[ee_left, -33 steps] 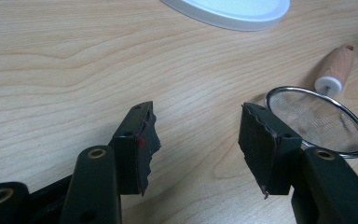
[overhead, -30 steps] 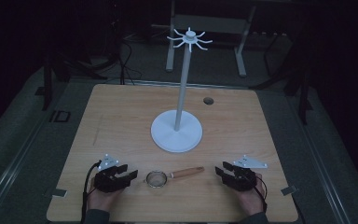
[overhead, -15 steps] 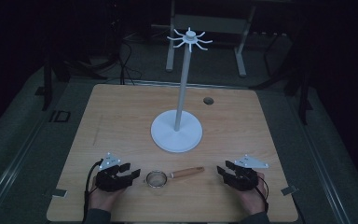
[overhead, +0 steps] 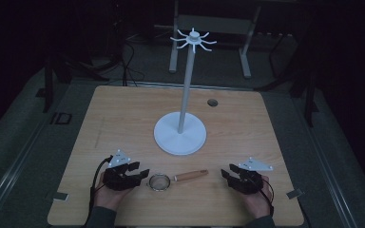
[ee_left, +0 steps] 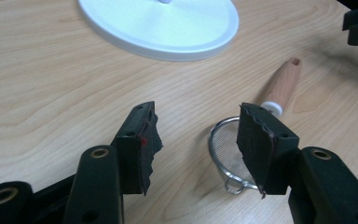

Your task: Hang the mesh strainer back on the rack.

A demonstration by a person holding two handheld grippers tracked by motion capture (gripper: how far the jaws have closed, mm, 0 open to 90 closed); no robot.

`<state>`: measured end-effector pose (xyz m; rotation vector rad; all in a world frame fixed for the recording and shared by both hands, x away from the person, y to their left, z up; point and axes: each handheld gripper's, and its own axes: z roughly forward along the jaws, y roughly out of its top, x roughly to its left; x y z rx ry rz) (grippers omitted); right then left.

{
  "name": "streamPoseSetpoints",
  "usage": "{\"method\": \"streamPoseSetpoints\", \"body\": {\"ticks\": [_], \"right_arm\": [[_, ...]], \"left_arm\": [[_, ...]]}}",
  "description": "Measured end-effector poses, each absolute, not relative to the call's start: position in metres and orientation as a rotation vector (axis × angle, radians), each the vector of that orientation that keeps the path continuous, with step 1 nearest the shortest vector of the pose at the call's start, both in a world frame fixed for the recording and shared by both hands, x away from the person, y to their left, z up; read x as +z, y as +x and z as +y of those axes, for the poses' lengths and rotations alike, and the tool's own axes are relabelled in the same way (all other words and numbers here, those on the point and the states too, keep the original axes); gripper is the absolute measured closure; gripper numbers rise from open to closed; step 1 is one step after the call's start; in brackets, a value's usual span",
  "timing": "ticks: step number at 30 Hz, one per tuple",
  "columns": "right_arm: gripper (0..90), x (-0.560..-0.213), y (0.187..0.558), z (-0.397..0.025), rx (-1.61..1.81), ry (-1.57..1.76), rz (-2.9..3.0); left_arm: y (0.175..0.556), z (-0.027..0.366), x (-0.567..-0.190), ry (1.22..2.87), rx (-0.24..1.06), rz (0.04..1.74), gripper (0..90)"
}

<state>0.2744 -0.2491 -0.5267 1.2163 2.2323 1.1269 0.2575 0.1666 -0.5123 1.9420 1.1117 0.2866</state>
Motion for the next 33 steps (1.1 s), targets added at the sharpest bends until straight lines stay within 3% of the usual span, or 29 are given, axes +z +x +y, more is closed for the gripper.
{"method": "streamPoseSetpoints", "body": {"ticks": [18,33], "right_arm": [[53.7,-0.529,0.275,-0.247,1.095,1.183,2.256],[53.5,-0.53,0.274,-0.245,1.075,1.178,2.269]], "left_arm": [[0.283,0.127,-0.48,2.117,0.278,0.99,49.2],[0.298,0.098,-0.475,2.257,0.229,0.895,49.5]]}}
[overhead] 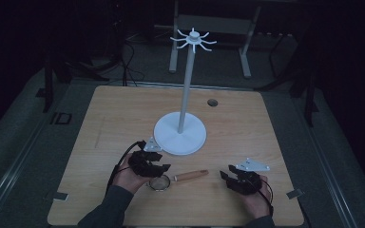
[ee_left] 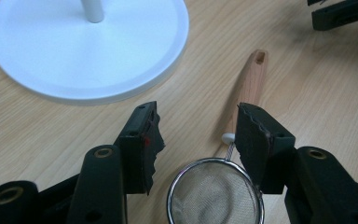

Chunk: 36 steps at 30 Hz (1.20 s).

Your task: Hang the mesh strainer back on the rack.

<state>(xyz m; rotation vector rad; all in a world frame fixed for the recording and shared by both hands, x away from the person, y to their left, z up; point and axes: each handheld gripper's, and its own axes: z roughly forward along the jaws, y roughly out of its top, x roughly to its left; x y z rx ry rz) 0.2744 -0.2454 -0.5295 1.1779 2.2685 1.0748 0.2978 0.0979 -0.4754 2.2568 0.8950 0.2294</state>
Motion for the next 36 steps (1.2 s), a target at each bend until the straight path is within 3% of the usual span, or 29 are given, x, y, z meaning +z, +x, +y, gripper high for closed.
{"method": "streamPoseSetpoints", "body": {"ticks": [36], "right_arm": [[53.4,-0.529,0.274,-0.248,1.072,1.181,2.267]], "left_arm": [[0.316,0.039,-0.488,2.529,0.122,0.718,55.7]]}}
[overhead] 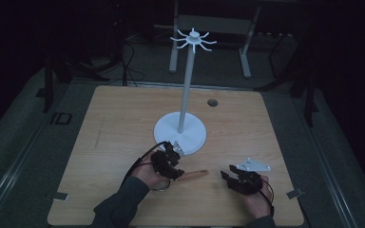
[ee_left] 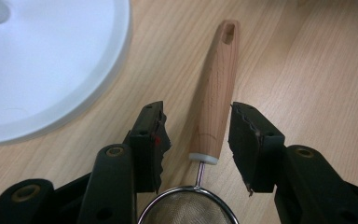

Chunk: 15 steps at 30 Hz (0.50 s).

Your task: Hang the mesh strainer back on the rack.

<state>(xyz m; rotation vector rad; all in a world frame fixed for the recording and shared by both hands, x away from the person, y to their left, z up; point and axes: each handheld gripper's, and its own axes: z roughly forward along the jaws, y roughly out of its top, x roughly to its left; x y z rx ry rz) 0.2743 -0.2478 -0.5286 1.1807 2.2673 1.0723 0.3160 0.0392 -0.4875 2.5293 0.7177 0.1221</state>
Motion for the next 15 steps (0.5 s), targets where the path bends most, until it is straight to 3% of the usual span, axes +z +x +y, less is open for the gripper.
{"method": "streamPoseSetpoints", "body": {"ticks": [15], "right_arm": [[53.2,-0.529,0.274,-0.248,1.073,1.184,2.268]], "left_arm": [[0.321,0.016,-0.508,2.699,0.074,0.666,56.7]]}}
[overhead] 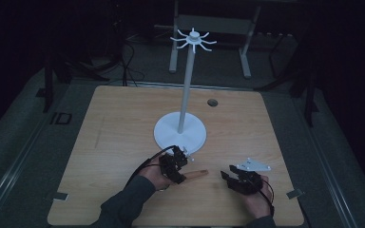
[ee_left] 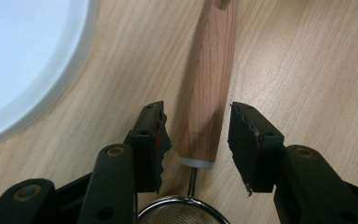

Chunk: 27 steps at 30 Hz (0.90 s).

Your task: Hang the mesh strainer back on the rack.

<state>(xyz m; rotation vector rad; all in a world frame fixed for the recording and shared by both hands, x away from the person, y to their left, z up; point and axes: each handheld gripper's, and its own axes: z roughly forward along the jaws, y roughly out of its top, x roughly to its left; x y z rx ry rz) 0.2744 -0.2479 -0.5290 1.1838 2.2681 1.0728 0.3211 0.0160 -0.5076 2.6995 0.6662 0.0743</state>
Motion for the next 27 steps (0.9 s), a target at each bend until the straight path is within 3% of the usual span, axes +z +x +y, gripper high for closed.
{"method": "streamPoseSetpoints", "body": {"ticks": [13,27], "right_arm": [[53.0,-0.529,0.274,-0.248,1.074,1.185,2.267],[53.0,-0.53,0.274,-0.247,1.074,1.188,2.271]], "left_arm": [[0.328,0.013,-0.516,2.754,0.056,0.735,67.4],[0.336,0.015,-0.52,2.757,0.013,0.829,66.7]]}}
